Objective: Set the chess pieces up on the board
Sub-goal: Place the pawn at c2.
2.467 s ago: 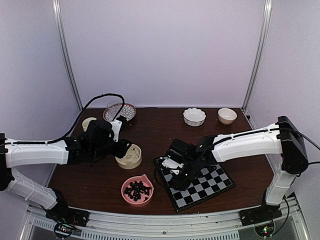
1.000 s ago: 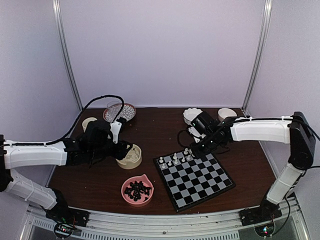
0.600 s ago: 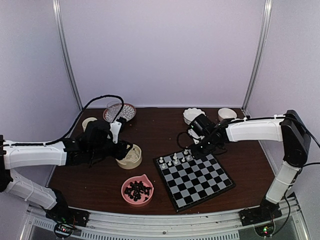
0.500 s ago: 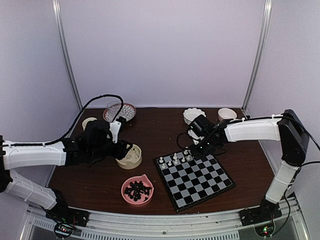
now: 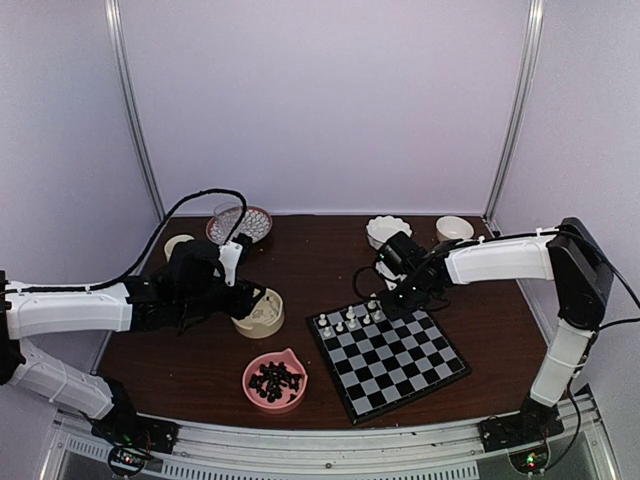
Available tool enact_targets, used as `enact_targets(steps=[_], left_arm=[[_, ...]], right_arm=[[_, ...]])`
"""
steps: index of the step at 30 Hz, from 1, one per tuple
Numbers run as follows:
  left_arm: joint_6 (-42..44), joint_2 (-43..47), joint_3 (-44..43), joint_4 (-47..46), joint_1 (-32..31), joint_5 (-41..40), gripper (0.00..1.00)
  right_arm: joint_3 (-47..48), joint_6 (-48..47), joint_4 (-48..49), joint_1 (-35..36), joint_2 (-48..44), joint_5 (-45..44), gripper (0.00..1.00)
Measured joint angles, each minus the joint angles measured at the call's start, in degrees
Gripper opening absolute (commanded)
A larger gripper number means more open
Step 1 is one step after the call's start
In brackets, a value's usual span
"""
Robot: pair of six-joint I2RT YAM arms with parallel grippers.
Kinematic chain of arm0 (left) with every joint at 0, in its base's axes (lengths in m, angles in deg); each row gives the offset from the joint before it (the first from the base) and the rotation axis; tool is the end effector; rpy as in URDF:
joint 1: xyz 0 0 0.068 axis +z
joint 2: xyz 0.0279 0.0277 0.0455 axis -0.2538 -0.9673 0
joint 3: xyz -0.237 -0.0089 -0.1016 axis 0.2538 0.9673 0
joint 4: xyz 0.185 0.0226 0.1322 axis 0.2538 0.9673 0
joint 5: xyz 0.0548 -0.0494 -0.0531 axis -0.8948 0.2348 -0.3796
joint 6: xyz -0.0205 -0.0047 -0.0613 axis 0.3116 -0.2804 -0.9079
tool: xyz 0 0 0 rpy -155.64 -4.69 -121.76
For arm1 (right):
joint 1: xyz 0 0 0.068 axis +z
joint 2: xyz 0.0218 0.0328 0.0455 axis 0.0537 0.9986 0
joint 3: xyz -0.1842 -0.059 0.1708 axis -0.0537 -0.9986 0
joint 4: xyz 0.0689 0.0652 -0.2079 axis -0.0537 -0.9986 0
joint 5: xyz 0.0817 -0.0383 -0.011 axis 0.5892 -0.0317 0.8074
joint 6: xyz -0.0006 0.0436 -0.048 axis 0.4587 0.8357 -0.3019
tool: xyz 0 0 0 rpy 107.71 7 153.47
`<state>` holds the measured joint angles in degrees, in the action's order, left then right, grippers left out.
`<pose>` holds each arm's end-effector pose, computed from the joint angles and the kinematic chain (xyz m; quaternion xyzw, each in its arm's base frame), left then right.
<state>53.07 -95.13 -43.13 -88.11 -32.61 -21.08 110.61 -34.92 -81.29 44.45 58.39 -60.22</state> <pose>0.1796 -0.1817 0.2287 0.1409 0.8591 -0.2180 0.4411 0.2461 0.2157 0.1680 -0.2159 0.9525 0.0948 0.1925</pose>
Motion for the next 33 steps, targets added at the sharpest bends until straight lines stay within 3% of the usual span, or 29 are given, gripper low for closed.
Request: enact_targets(steps=[20,28,33], left_arm=[[-0.04,0.31,0.0,0.02,0.0,0.39,0.4],[-0.04,0.33,0.0,0.04,0.0,0.39,0.41],[-0.02,0.33,0.0,0.04,0.0,0.39,0.41]], right_arm=[[0.55,-0.22,0.04,-0.04,0.74,-1.31,0.11],[0.85,-0.44,0.07,-0.04,0.92,-1.84,0.28],[0.85,-0.44,0.04,-0.04,0.92,-1.95,0.31]])
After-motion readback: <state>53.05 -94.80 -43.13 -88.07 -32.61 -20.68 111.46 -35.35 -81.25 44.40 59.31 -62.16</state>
